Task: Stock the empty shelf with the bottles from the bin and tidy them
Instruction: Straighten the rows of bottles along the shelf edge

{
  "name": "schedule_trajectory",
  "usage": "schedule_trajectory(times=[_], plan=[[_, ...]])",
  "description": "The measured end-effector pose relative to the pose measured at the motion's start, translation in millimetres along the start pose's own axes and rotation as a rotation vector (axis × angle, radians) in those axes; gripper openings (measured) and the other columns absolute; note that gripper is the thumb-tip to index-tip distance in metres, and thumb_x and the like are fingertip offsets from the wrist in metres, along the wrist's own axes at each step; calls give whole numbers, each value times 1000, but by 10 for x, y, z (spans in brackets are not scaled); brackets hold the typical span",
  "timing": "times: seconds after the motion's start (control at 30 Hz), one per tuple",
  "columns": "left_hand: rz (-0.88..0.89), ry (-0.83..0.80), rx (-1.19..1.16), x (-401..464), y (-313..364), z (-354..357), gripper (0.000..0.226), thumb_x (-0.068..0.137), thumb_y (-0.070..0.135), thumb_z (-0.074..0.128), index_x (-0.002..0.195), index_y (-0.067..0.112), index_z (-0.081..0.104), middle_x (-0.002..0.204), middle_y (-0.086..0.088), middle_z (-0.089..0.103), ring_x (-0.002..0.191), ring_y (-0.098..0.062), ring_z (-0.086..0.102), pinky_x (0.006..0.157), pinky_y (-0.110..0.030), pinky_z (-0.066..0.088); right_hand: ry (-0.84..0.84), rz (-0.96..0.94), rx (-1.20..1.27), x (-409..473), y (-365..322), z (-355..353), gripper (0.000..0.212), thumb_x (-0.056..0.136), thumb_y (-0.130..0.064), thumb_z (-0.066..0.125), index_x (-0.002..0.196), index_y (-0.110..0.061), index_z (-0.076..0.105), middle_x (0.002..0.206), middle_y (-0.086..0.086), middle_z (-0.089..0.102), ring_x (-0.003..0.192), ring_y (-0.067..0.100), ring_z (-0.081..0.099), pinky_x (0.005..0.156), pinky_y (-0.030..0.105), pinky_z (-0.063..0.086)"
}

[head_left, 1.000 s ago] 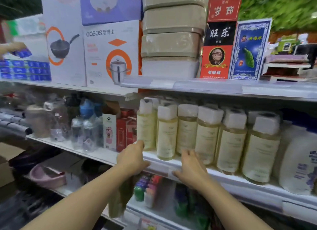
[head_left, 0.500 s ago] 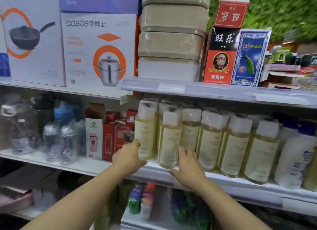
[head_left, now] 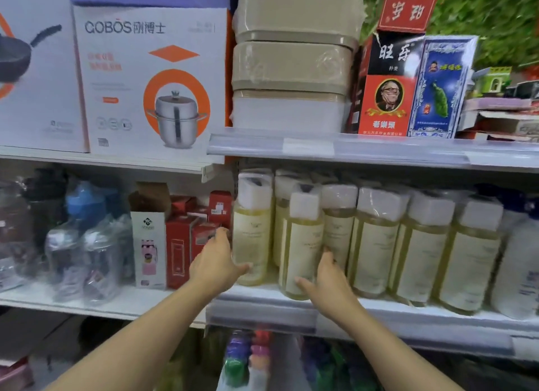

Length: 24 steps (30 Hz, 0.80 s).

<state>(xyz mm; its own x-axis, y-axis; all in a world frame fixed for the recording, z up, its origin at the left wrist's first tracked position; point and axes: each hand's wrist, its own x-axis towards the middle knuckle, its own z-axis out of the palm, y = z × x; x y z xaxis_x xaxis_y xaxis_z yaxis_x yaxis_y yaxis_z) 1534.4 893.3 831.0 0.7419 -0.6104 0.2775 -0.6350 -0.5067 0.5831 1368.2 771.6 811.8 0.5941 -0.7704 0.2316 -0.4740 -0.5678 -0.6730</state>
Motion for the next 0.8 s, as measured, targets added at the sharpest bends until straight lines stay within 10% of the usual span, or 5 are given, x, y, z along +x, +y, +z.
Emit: schedule_trajectory(times=[0.8], plan=[[152,-333,-456,650,-221,140,78,62,13,87,120,19,36,111,3,58,110,-20,57,96,-41,50,82,168,187,166,-232,260,65,79,-22,76,130,-17,36,137,2,52,126,19,50,103,33,42]])
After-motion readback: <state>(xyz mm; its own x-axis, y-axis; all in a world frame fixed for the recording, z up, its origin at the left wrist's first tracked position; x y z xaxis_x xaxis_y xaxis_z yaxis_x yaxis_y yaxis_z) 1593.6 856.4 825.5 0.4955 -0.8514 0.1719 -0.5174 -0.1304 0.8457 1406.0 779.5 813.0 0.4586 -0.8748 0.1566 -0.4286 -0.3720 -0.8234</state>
